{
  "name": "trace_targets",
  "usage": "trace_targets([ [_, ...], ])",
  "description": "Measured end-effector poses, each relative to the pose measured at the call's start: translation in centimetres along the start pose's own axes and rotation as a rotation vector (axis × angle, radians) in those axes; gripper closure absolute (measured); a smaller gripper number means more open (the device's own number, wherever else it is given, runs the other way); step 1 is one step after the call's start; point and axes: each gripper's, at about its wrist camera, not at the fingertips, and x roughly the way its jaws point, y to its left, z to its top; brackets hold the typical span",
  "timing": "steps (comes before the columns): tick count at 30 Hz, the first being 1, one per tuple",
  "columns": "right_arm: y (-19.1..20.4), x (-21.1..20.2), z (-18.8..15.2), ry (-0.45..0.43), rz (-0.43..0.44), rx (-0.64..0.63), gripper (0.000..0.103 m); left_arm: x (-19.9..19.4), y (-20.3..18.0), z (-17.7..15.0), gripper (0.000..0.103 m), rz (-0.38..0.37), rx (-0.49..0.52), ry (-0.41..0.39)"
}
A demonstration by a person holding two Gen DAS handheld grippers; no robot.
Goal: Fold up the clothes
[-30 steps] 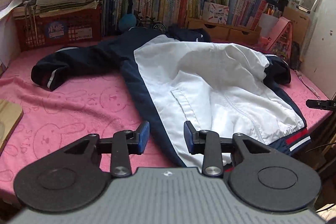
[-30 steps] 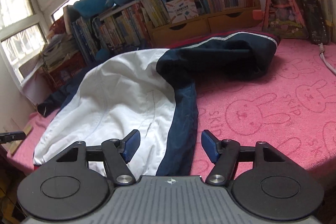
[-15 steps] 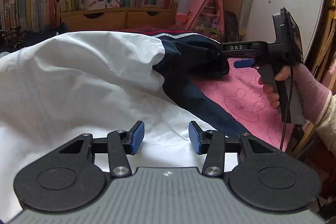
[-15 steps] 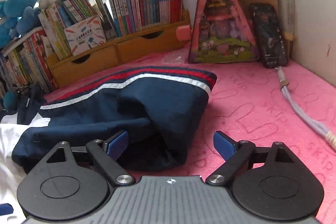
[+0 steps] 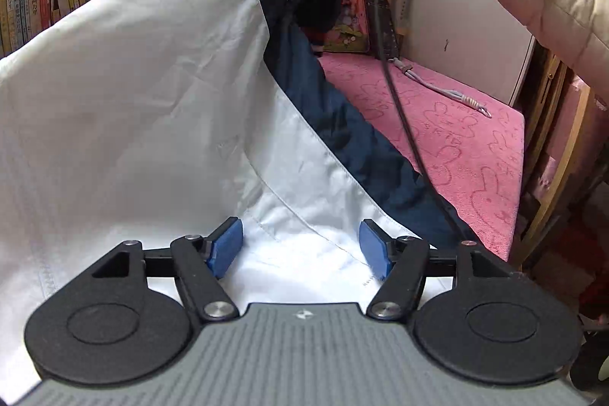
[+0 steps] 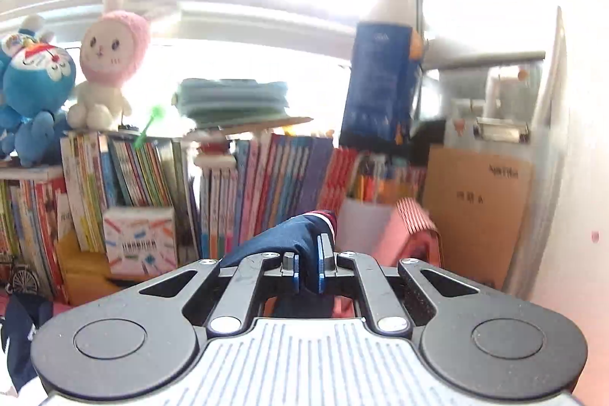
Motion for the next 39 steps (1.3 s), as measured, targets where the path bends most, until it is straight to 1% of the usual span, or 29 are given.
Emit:
trace_targets([
  [1, 0.7, 0.6, 0.3, -0.013, -0.003, -0.067, 0.089, 0.0, 0.0, 0.0, 0.036, -0.002, -0.001, -0.001],
  [2, 1.5, 1.5, 0.0, 0.010, -0.018, -0.164, 0.083, 0.0, 0.1, 0.0, 0.036, -0.005, -0.004, -0.001],
  [3, 2.4, 2.5, -0.8, 0.057, -0.042, -0.248, 0.076, 0.0, 0.2, 0.0, 0.035, -0.011, -0.010, -0.002],
  [4, 3.1, 3.2, -1.8, 0.110, -0.057, -0.310, 0.071, 0.0, 0.3, 0.0, 0.034, -0.016, -0.016, -0.003],
  [5, 3.3, 3.6, -3.0, 0.167, -0.053, -0.324, 0.061, 0.0, 0.5, 0.0, 0.034, -0.022, -0.024, -0.005],
  [6, 3.0, 3.5, -4.2, 0.207, -0.034, -0.307, 0.047, 0.0, 0.7, 0.0, 0.034, -0.027, -0.032, -0.007],
  [7, 2.6, 3.1, -5.4, 0.238, -0.007, -0.281, 0.039, -0.1, 0.8, 0.0, 0.033, -0.032, -0.041, -0.010],
  [8, 2.1, 2.4, -6.6, 0.264, 0.020, -0.253, 0.028, -0.3, 1.0, 0.0, 0.033, -0.038, -0.051, -0.013],
  [9, 1.4, 1.6, -7.8, 0.283, 0.044, -0.221, 0.023, -0.3, 1.1, 0.0, 0.033, -0.041, -0.059, -0.015],
  [10, 0.6, 0.9, -8.8, 0.306, 0.062, -0.181, 0.023, -0.4, 1.2, 0.0, 0.033, -0.043, -0.068, -0.017],
  [12, -1.3, -0.7, -10.7, 0.343, 0.104, -0.065, 0.022, -1.1, 1.5, 0.1, 0.034, -0.019, -0.097, -0.025],
  [13, -2.4, -1.4, -11.6, 0.358, 0.126, -0.003, 0.021, -2.0, 1.8, 0.4, 0.034, -0.007, -0.116, -0.044],
  [15, -5.4, -2.5, -13.1, 0.377, 0.143, 0.166, 0.019, -4.3, 2.8, 1.2, 0.034, 0.002, -0.157, -0.104],
  [17, -8.9, -2.7, -14.4, 0.388, 0.129, 0.368, 0.019, -7.1, 4.1, 2.1, 0.032, 0.027, -0.180, -0.184],
  [18, -11.0, -2.3, -15.2, 0.392, 0.116, 0.493, 0.019, -8.1, 4.9, 2.6, 0.030, 0.060, -0.180, -0.219],
  [20, -14.6, -1.3, -17.2, 0.395, 0.110, 0.775, 0.020, -9.3, 6.4, 3.6, 0.028, 0.173, -0.154, -0.262],
  [22, -16.1, -0.2, -18.6, 0.374, 0.143, 0.952, 0.021, -9.6, 8.2, 3.8, 0.028, 0.281, -0.168, -0.284],
  [23, -16.4, 0.4, -19.1, 0.367, 0.153, 1.013, 0.020, -9.6, 9.1, 3.7, 0.028, 0.334, -0.183, -0.291],
  [28, -15.6, 5.4, -20.0, 0.399, 0.142, 1.116, 0.020, -9.4, 14.0, 3.6, 0.028, 0.600, -0.257, -0.320],
  [29, -15.5, 6.3, -20.2, 0.405, 0.138, 1.139, 0.020, -9.3, 15.0, 3.4, 0.028, 0.645, -0.276, -0.312],
  [30, -15.5, 7.1, -20.4, 0.410, 0.130, 1.167, 0.021, -9.1, 15.9, 2.9, 0.028, 0.669, -0.299, -0.282],
  [31, -15.5, 7.8, -20.4, 0.419, 0.116, 1.170, 0.027, -8.8, 16.7, 2.4, 0.028, 0.681, -0.324, -0.248],
  [32, -15.3, 8.5, -20.0, 0.437, 0.096, 1.136, 0.058, -8.5, 17.3, 1.9, 0.028, 0.681, -0.347, -0.218],
  [33, -15.1, 9.0, -19.5, 0.452, 0.070, 1.077, 0.085, -8.2, 17.6, 1.4, 0.028, 0.666, -0.368, -0.193],
  [34, -14.7, 8.9, -18.3, 0.452, 0.032, 0.960, 0.087, -7.9, 17.9, 0.8, 0.028, 0.651, -0.389, -0.168],
  [36, -13.5, 7.6, -15.5, 0.380, -0.069, 0.662, 0.094, -7.4, 18.6, -0.2, 0.028, 0.620, -0.429, -0.118],
  [37, -12.8, 6.3, -14.0, 0.314, -0.140, 0.499, 0.094, -7.1, 18.9, -0.8, 0.028, 0.605, -0.450, -0.093],
  [38, -12.1, 4.8, -12.8, 0.231, -0.214, 0.338, 0.095, -7.0, 19.1, -1.1, 0.028, 0.594, -0.462, -0.078],
  [39, -11.9, 3.4, -11.8, 0.152, -0.274, 0.215, 0.095, -7.0, 19.1, -1.1, 0.028, 0.591, -0.461, -0.077],
])
